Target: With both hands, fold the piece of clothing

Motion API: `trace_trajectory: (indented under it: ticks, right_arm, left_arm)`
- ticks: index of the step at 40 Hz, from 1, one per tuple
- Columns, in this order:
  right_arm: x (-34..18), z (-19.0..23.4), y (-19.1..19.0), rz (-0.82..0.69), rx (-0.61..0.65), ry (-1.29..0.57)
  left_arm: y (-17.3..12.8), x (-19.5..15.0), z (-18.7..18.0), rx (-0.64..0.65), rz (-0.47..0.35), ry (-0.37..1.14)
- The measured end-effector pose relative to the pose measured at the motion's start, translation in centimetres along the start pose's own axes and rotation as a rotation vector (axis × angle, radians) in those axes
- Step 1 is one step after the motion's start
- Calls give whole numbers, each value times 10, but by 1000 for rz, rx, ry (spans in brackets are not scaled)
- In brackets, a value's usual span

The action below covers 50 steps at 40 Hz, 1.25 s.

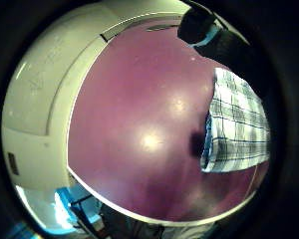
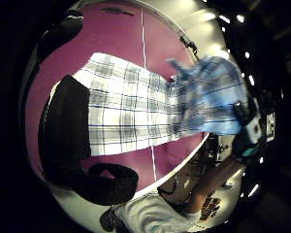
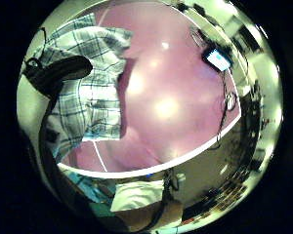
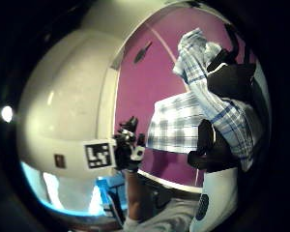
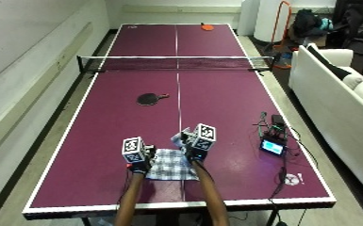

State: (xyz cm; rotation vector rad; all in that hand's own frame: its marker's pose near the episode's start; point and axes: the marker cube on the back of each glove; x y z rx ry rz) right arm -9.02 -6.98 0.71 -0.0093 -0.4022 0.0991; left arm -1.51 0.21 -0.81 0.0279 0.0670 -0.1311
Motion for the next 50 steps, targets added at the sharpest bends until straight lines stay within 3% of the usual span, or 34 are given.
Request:
trace_trajectory:
  ticks: [4,9,16,20,28,35,38,50]
  right_arm:
    - [-47,37,5,-116,-59,57]
    - [-108,22,75,-247,-197,65]
    - [-130,58,73,-319,-196,86]
    - [-136,57,83,-426,-271,-9]
    - [-90,-2,88,-472,-220,-100]
    - [14,-14,52,-259,-93,370]
    - [39,-21,45,-206,-21,471]
    - [83,-46,55,-89,26,419]
  left_arm:
    - [-6,-31,-5,74,-57,28]
    - [-24,-71,44,5,-86,64]
    - [-12,-85,38,11,-93,55]
    - [-13,-86,42,8,-87,57]
    - [-10,-65,32,37,-24,52]
    - [-7,-30,21,87,47,-55]
    - [-7,-19,21,85,66,-87]
    - [-3,11,14,9,133,-63]
